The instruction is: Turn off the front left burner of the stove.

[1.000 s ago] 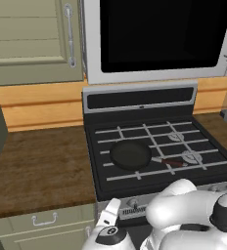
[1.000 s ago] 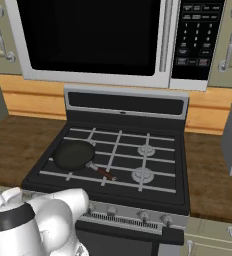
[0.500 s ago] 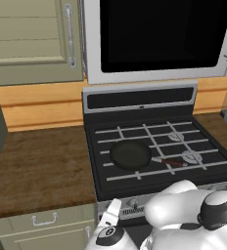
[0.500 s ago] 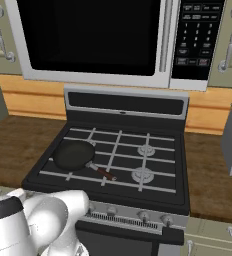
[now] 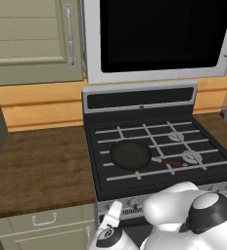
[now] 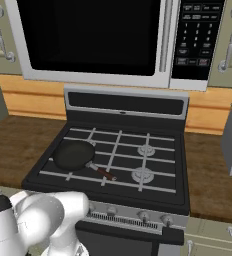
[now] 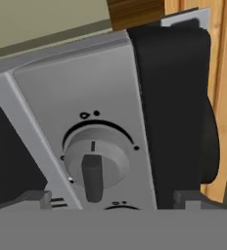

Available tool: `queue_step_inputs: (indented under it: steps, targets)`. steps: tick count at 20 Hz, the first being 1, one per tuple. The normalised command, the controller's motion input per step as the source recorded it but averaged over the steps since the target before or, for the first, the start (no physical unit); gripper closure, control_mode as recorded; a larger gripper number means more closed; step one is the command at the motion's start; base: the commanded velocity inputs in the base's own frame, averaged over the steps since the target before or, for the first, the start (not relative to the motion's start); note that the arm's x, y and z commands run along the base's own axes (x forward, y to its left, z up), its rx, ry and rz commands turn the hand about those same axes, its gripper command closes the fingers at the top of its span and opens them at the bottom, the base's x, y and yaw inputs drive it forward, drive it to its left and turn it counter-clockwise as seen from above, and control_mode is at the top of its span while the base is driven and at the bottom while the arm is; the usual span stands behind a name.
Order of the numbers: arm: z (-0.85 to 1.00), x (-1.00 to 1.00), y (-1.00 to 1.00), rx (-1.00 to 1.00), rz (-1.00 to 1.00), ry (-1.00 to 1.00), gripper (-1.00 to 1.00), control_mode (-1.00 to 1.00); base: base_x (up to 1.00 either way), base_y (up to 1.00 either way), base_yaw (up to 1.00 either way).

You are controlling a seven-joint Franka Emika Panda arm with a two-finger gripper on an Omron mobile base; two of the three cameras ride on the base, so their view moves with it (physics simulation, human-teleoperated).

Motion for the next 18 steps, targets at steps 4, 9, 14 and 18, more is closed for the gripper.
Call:
queue_step_inputs:
  steps: [4, 9, 14, 18]
  targets:
    - [-0.14, 0.00, 0.02, 0.00, 0.00, -0.07, -1.00, -1.00, 0.00, 0.00, 0.00]
    - [0.00, 0.03, 0.06, 0.00, 0.00, -0.03, -1.00, -1.00, 0.00, 0.00, 0.00]
    - [0.00, 0.17, 0.04, 0.00, 0.00, -0.01, -1.00, -1.00, 0.00, 0.00, 0.00]
    - [0.00, 0.33, 0.01, 0.00, 0.00, 0.00, -1.00, -1.00, 0.00, 0.00, 0.00]
